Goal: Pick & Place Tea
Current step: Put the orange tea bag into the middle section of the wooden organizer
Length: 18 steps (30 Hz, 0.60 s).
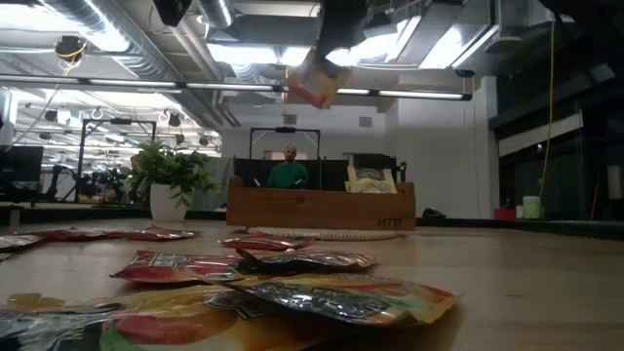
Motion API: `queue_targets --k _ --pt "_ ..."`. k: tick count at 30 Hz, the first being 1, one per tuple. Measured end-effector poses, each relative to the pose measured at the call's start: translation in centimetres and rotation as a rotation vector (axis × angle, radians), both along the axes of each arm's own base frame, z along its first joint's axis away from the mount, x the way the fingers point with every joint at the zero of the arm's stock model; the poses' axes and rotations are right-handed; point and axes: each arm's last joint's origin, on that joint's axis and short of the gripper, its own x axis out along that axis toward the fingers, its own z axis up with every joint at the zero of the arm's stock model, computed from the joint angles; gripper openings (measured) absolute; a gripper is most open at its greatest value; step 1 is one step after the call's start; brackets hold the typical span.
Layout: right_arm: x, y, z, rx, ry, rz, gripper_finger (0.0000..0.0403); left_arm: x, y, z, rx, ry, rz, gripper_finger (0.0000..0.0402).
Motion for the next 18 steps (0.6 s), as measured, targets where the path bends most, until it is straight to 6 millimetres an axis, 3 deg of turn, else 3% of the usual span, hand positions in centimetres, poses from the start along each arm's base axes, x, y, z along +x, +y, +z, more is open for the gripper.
queue_targets --k 10,18 --pt "2.3 -3.5 -5.1 -0.020 0.116 0.080 0.0000 -2.5 0.9 1.2 -0.006 -0.021 0.014 0.0031" --pt "3.9 -5.0 -9.6 -0.026 0.223 0.140 0.0000 -4.7 1.9 2.1 -0.014 -0.061 0.058 0.0027"
